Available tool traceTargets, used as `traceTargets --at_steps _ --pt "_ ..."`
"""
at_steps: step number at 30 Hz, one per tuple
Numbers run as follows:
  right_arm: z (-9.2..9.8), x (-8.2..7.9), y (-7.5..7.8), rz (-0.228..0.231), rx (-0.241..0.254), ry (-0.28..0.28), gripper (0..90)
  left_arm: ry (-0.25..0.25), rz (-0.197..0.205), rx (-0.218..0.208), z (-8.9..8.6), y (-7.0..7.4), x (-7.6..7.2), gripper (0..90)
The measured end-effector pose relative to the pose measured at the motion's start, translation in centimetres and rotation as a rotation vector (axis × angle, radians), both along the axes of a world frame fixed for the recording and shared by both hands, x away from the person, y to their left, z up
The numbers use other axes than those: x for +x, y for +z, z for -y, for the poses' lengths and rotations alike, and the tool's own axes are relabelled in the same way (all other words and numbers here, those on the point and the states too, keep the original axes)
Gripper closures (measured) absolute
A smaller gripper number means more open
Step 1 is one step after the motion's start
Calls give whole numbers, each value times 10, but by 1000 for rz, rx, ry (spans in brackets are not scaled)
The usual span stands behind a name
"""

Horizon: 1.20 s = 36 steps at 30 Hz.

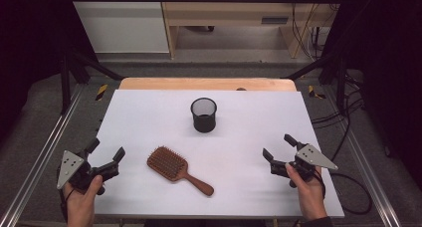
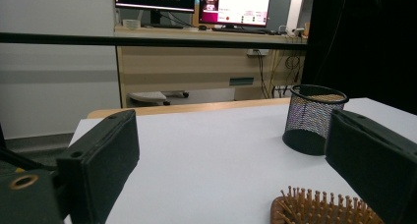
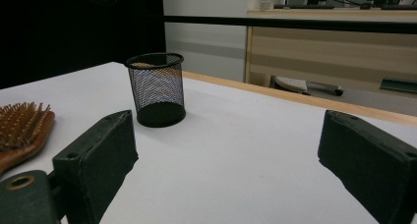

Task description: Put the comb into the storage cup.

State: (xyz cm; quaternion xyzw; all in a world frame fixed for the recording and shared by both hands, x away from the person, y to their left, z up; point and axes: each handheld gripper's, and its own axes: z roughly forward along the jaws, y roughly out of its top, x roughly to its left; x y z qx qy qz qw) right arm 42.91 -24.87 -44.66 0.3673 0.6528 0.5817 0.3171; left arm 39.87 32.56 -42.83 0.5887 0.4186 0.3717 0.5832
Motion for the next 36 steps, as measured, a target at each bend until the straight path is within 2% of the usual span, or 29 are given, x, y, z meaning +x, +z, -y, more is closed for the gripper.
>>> traceTargets --at_steps 6,13,18,24,27,29,36 --pt "0 0 0 1 3 -5 69 4 1 -3 0 0 0 15" --pt "0 0 0 0 8 -14 59 8 2 -2 0 1 0 11" --pt "0 0 0 -2 8 -19 55 52 -11 -12 1 1 2 6" --pt "-1 1 -1 -7 3 -21 54 42 -11 -14 1 1 6 6" --pt "-1 1 -1 -10 3 -22 54 43 -7 -10 3 3 12 6" --pt "-1 2 -2 -13 0 -22 53 34 -13 15 6 2 21 6" --pt "-2 2 -3 -23 -7 -22 54 35 -101 12 16 -9 54 17"
